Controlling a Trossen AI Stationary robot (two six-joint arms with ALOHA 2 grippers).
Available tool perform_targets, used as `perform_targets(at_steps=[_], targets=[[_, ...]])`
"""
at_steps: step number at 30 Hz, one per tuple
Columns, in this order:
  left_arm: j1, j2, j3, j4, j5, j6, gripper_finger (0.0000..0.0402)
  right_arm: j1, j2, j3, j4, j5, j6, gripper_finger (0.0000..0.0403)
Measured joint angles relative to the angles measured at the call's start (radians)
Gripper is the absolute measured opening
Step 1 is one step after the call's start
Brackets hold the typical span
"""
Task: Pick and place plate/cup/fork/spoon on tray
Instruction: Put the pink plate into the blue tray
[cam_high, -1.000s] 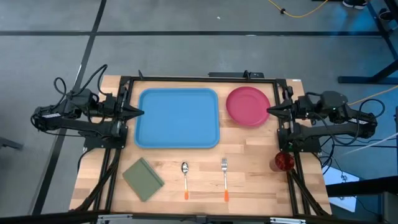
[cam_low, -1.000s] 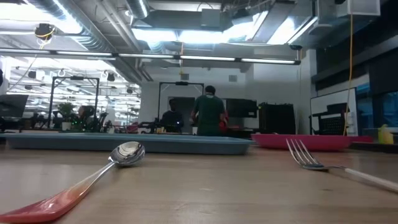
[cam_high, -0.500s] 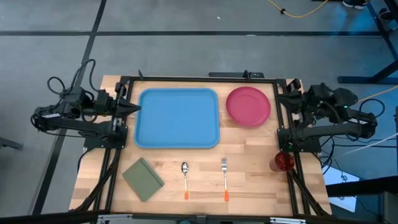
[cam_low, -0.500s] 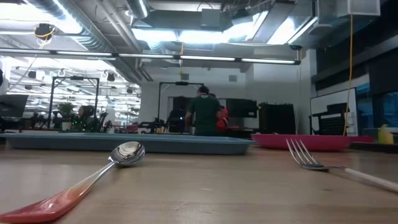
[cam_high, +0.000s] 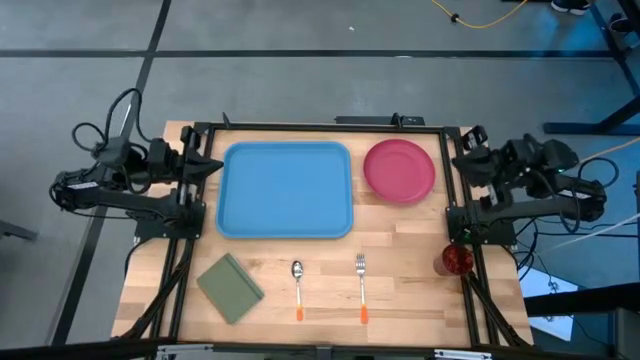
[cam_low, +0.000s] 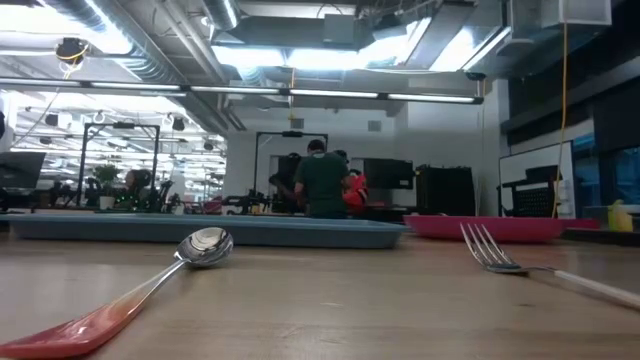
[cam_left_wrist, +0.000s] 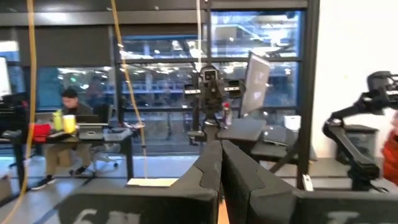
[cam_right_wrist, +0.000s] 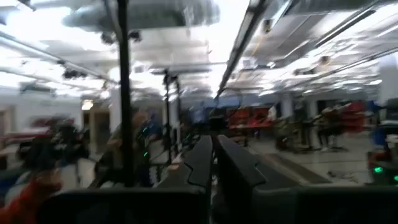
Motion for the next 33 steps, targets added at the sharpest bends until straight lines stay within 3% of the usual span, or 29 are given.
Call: perform_targets(at_steps=[7,14,17,21,24,27,29,33], targets=[[0.000,0.000,0.000,-0.091,0.015,0.003,0.0000,0.000,0.049,0.000,-0.029,0.005,0.011,0.0029],[0.000,0.002,0.000,-0.212,0.007,0.005,0.0000,0.000,0.061,0.000,-0.162,-0.075,0.201,0.0029],[0.000,0.006,0.000,-0.224,0.009,0.005,0.0000,0.000,0.068,0.033,-0.148,-0.174,0.294,0.0029],[0.000,0.005,0.000,-0.222,0.011,0.005,0.0000,0.035,0.113,0.108,-0.117,-0.398,0.315,0.0029],[0.000,0.005,0.000,-0.223,0.012,-0.001,0.0000,0.092,0.176,0.133,-0.142,-0.458,0.289,0.0029],[0.000,0.006,0.000,-0.224,0.013,-0.003,0.0000,0.146,0.242,0.158,-0.289,-0.504,0.265,0.0029],[0.000,0.006,0.000,-0.226,0.019,-0.003,0.0000,0.186,0.284,0.177,-0.418,-0.485,0.294,0.0029],[0.000,0.005,0.000,-0.226,0.019,-0.003,0.0000,0.248,0.375,0.227,-0.721,-0.283,0.448,0.0029]])
